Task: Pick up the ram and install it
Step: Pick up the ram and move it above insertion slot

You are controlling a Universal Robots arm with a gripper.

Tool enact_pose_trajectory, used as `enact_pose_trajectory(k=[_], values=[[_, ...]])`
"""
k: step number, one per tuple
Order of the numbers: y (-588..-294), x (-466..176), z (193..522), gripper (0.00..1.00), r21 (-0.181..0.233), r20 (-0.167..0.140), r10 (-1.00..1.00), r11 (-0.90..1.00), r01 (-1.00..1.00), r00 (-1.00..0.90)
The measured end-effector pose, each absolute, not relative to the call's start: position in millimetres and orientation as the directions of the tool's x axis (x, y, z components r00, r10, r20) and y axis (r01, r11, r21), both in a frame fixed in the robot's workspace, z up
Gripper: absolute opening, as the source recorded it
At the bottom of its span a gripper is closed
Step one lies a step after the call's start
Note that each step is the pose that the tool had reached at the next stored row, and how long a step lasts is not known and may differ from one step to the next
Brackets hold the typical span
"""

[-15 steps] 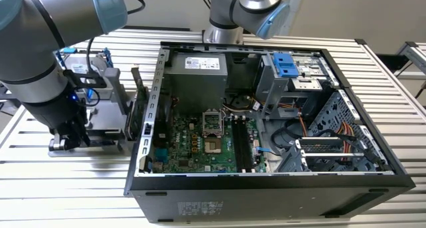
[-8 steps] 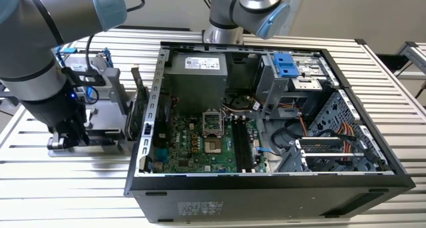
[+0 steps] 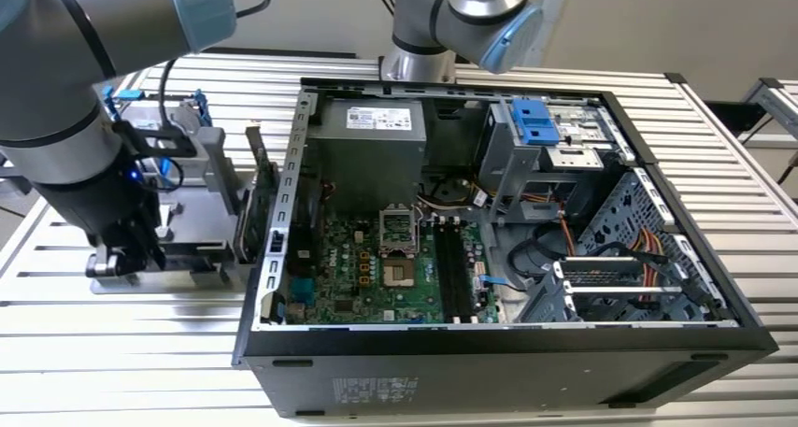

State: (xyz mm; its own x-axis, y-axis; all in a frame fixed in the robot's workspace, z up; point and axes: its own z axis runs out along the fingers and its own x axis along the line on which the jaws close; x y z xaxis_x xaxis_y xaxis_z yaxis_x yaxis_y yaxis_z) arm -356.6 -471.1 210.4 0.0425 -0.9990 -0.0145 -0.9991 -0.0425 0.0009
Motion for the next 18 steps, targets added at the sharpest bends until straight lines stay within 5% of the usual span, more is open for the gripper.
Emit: enact_pose_trajectory(k=[18], values=[[-471,-357,221,0.0,0.001,-0.015,-0.999,-0.042,-0.999,0.042]])
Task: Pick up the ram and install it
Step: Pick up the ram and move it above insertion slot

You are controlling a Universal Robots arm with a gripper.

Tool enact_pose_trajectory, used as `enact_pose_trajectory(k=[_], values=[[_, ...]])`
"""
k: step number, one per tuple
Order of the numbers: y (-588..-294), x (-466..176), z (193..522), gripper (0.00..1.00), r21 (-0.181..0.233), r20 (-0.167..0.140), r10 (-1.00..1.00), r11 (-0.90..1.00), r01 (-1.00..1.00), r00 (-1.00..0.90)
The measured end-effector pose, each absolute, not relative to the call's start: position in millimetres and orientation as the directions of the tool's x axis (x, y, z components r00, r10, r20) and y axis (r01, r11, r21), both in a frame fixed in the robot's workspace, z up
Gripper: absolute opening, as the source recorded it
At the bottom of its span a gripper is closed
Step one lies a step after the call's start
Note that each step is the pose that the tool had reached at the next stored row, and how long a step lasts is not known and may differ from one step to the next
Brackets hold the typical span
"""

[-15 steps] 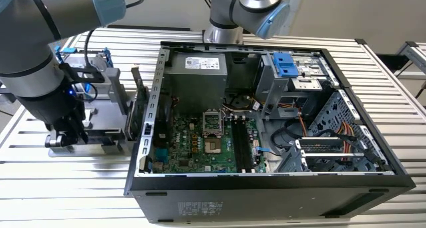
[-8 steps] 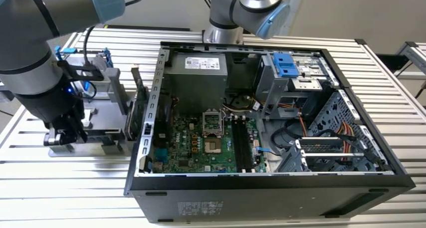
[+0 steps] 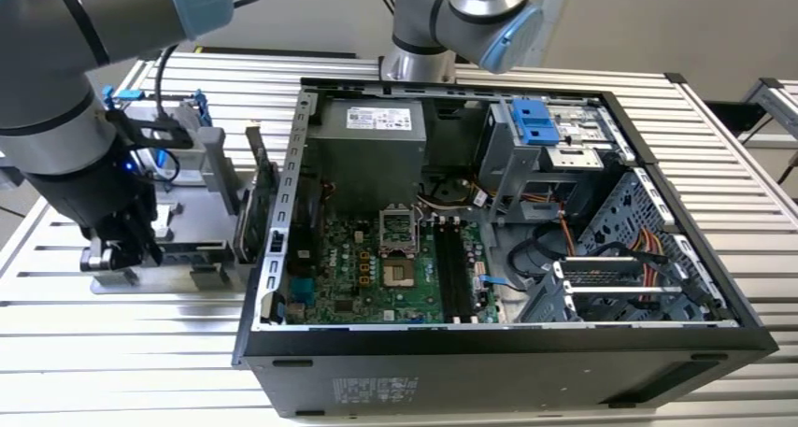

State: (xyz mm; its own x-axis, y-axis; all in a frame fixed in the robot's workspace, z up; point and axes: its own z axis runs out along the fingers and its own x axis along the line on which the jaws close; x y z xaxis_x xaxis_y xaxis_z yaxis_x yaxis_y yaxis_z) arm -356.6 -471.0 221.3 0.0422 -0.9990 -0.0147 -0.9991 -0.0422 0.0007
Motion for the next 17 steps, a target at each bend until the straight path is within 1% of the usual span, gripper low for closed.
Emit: enact_pose_trajectory(k=[17], values=[[-471.0,-356.6,228.3,0.0,0.001,-0.015,-0.999,-0.038,-0.999,0.038]])
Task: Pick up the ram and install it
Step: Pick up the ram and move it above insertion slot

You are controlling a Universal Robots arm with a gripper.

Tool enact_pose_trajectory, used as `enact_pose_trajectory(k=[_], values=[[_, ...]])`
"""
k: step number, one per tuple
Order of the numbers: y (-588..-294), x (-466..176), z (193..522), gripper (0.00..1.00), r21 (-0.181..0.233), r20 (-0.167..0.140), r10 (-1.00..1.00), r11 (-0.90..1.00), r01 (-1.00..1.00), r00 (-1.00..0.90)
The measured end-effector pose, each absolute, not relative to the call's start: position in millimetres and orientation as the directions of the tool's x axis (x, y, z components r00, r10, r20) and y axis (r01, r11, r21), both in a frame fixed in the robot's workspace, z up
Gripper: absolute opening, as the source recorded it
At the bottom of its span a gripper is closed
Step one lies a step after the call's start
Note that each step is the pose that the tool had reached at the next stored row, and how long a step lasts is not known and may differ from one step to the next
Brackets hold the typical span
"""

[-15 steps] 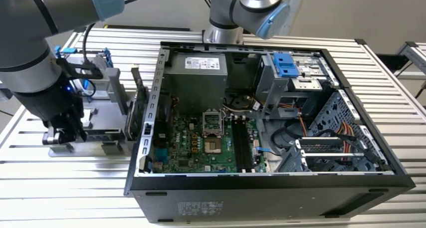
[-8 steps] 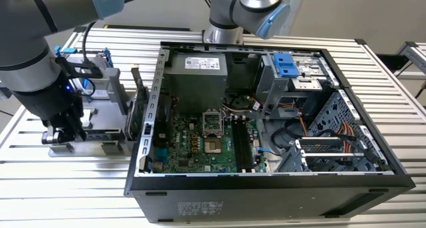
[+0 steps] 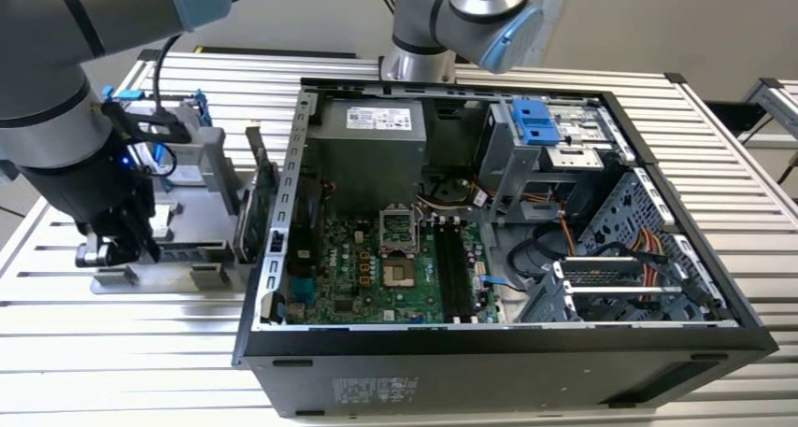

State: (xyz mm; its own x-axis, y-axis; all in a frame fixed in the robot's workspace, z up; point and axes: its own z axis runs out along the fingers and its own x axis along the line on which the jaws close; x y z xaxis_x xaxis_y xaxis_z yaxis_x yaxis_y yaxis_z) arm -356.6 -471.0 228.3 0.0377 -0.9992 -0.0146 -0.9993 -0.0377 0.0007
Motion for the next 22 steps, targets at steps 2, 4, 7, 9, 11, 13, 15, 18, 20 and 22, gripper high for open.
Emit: enact_pose_trajectory(k=[2,4,7,9,11,13,15,18,20,22], values=[[-471,-357,229,0.0,0.001,-0.014,-0.999,-0.038,-0.999,0.038],[-471,-357,231,0.0,0.001,-0.014,-0.999,-0.038,-0.999,0.038],[-471,-357,233,0.0,0.001,-0.015,-0.999,-0.037,-0.999,0.037],[-471,-357,235,0.0,0.001,-0.015,-0.999,-0.037,-0.999,0.037],[-471,-357,236,0.0,0.001,-0.015,-0.999,-0.037,-0.999,0.037],[-471,-357,237,0.0,0.001,-0.015,-0.999,-0.036,-0.999,0.036],[-471,-357,239,0.0,0.001,-0.015,-0.999,-0.036,-0.999,0.036],[-471,-357,241,0.0,0.001,-0.015,-0.999,-0.035,-0.999,0.035],[-471,-357,242,0.0,0.001,-0.015,-0.999,-0.031,-1.0,0.031],[-471,-357,244,0.0,0.001,-0.014,-0.999,-0.028,-1.0,0.028]])
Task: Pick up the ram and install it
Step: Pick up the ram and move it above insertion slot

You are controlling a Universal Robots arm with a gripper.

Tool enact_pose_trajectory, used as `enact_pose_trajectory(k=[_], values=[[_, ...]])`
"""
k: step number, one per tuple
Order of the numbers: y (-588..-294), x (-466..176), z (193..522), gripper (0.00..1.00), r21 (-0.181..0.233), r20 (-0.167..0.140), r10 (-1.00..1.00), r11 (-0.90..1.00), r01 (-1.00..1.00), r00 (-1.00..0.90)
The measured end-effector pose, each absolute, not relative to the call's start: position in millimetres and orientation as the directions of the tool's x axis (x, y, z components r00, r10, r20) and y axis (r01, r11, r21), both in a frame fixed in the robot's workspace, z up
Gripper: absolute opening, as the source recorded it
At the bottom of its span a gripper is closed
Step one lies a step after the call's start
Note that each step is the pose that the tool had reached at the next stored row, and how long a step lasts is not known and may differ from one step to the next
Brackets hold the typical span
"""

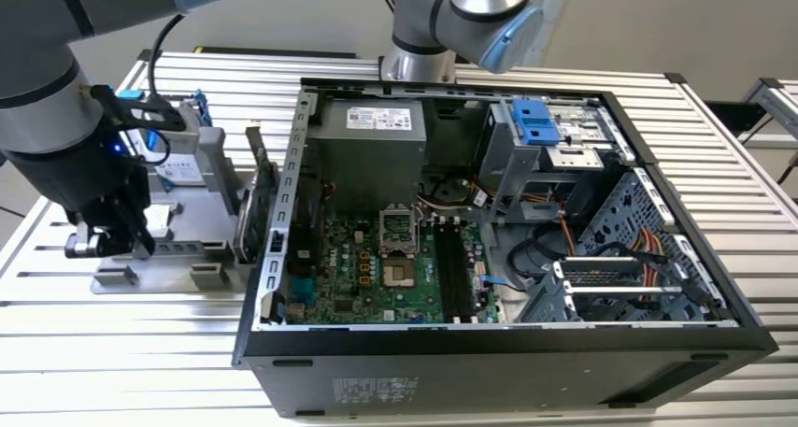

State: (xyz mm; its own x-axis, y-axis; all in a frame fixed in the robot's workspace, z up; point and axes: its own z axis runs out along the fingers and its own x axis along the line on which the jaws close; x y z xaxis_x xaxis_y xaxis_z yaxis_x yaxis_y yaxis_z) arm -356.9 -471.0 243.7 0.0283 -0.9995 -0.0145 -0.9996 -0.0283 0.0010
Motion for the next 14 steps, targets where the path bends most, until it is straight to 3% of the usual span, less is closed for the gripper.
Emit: enact_pose_trajectory(k=[14], values=[[-470.9,-357.4,250.9,0.0,0.001,-0.014,-1.0,-0.013,-1.0,0.013]])
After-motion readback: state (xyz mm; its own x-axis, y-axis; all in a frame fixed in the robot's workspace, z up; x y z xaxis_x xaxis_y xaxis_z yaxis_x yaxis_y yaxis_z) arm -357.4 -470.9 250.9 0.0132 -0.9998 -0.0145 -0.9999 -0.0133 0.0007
